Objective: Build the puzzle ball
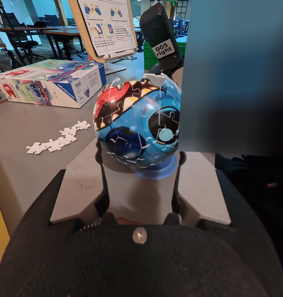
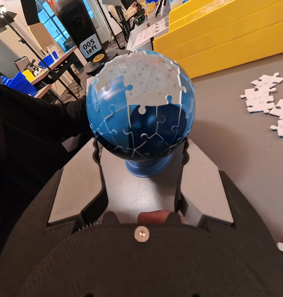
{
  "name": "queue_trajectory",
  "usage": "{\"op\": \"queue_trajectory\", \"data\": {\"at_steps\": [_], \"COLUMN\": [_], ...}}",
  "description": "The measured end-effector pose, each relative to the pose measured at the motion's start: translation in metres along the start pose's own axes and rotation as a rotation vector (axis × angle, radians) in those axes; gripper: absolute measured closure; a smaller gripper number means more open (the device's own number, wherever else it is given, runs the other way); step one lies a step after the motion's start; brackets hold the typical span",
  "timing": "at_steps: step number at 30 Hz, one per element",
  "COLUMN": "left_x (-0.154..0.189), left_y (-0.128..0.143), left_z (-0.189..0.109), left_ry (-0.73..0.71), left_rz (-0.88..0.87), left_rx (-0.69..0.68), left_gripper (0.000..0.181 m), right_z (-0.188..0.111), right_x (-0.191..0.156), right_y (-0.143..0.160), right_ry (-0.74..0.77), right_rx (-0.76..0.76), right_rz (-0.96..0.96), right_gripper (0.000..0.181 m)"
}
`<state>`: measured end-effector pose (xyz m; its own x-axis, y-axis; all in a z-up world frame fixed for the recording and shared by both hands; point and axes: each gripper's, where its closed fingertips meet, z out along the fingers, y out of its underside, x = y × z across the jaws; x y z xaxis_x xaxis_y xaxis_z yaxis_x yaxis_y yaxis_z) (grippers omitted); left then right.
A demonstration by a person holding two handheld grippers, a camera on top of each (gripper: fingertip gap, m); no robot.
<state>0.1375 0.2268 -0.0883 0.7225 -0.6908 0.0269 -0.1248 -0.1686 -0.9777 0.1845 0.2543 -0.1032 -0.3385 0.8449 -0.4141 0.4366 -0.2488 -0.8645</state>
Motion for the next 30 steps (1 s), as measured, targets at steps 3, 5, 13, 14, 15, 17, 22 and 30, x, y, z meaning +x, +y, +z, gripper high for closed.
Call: {"op": "queue_trajectory", "data": {"at_steps": [3, 5, 13, 14, 15, 17, 22, 30], "left_x": [0.001, 0.003, 0.021, 0.022, 0.022, 0.022, 0.02, -0.004], "left_y": [0.0, 0.0, 0.005, 0.005, 0.005, 0.006, 0.008, 0.005], "left_z": [0.0, -0.001, -0.006, -0.006, -0.006, -0.007, -0.012, -0.044], "left_ry": [-0.003, -0.005, -0.034, -0.04, -0.042, -0.039, -0.033, -0.081], "left_rz": [0.001, 0.007, 0.073, 0.083, 0.085, 0.082, 0.097, 0.044], "left_rx": [0.003, 0.003, -0.027, -0.029, -0.03, -0.033, -0.04, 0.022], "left_gripper": [0.085, 0.085, 0.086, 0.085, 0.086, 0.087, 0.091, 0.1], "right_z": [0.001, 0.001, 0.006, 0.006, 0.006, 0.006, 0.002, -0.033], "right_x": [-0.001, -0.002, -0.011, -0.011, -0.012, -0.012, -0.015, 0.0], "right_y": [0.001, 0.002, 0.02, 0.02, 0.021, 0.021, 0.019, 0.005], "right_ry": [-0.005, 0.0, 0.071, 0.074, 0.074, 0.077, 0.06, 0.091], "right_rx": [-0.003, -0.005, -0.089, -0.092, -0.094, -0.095, -0.075, -0.001], "right_rz": [-0.007, -0.029, -0.239, -0.248, -0.252, -0.257, -0.271, -0.295], "right_gripper": [0.079, 0.079, 0.078, 0.077, 0.077, 0.077, 0.078, 0.084]}}
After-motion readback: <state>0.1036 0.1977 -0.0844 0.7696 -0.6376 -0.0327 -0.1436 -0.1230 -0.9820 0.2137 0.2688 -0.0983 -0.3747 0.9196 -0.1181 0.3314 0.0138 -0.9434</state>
